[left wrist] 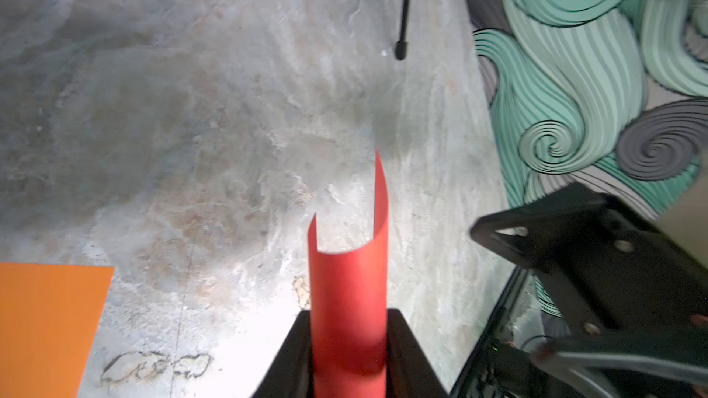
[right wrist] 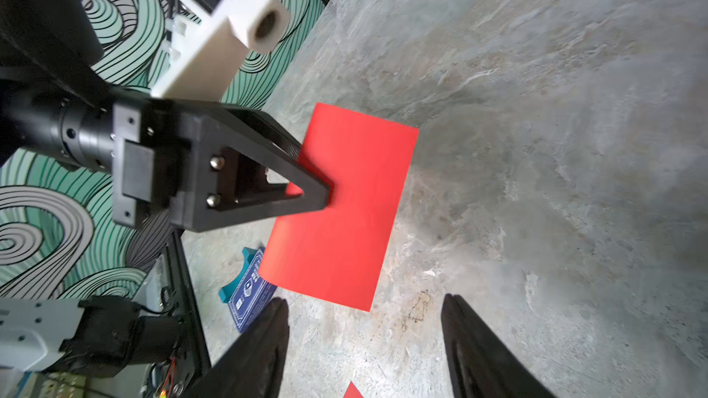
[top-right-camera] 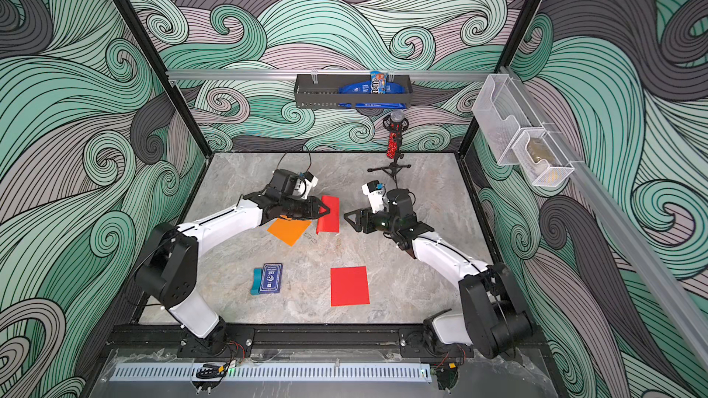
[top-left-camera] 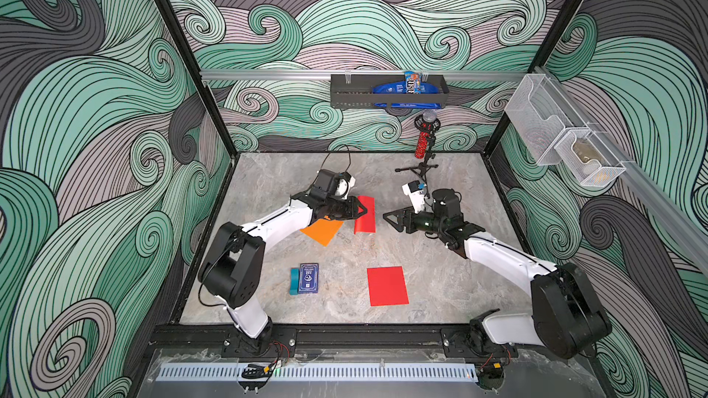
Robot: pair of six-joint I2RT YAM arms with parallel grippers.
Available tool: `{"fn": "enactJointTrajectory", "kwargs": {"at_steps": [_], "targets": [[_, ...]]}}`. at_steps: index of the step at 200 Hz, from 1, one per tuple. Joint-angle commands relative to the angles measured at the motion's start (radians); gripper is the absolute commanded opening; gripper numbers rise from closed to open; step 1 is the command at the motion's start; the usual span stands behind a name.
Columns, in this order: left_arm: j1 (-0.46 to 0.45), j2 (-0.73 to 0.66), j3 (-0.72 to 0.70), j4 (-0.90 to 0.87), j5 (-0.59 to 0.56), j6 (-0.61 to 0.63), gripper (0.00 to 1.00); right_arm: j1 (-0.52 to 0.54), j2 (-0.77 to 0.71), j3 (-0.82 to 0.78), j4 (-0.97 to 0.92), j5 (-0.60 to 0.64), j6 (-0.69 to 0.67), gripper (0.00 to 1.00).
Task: Fold the square paper along the opposite sides
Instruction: Pick up the paper from the center of the board.
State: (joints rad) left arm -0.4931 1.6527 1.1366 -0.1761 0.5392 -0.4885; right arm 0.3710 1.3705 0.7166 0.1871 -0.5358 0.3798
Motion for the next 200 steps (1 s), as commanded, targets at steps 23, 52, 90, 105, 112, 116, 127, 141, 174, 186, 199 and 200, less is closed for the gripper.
{"fn": "enactJointTrajectory", "kwargs": {"at_steps": [23,52,90,105,112,116,127,141,174,186,199,200], "targets": [[0.025,-0.083,-0.081,0.128,0.239,0.016,0.31,-0.027,0.049,-0.079,0.279,-0.28,0.186,0.72],[0.034,-0.102,-0.108,0.175,0.295,0.0,0.3,-0.026,0.081,-0.111,0.43,-0.334,0.277,0.74],[0.038,-0.106,-0.126,0.216,0.323,-0.019,0.29,-0.005,0.14,-0.115,0.562,-0.362,0.358,0.73],[0.039,-0.106,-0.13,0.225,0.327,-0.022,0.29,0.011,0.155,-0.102,0.565,-0.357,0.355,0.71],[0.04,-0.109,-0.133,0.229,0.331,-0.024,0.28,0.017,0.162,-0.097,0.565,-0.353,0.354,0.7],[0.04,-0.111,-0.134,0.23,0.331,-0.026,0.29,0.019,0.166,-0.094,0.565,-0.352,0.354,0.69],[0.041,-0.114,-0.139,0.234,0.331,-0.026,0.29,0.022,0.174,-0.088,0.569,-0.354,0.357,0.66],[0.044,-0.12,-0.143,0.237,0.329,-0.027,0.28,0.022,0.178,-0.086,0.579,-0.355,0.361,0.62],[0.052,-0.122,-0.149,0.236,0.327,-0.021,0.29,0.021,0.172,-0.089,0.606,-0.349,0.376,0.37],[0.052,-0.122,-0.149,0.236,0.322,-0.019,0.28,0.02,0.171,-0.091,0.616,-0.348,0.384,0.25],[0.053,-0.124,-0.149,0.233,0.317,-0.016,0.29,0.02,0.166,-0.092,0.618,-0.347,0.386,0.13],[0.054,-0.124,-0.149,0.233,0.317,-0.016,0.29,0.02,0.166,-0.092,0.619,-0.347,0.386,0.12]]}}
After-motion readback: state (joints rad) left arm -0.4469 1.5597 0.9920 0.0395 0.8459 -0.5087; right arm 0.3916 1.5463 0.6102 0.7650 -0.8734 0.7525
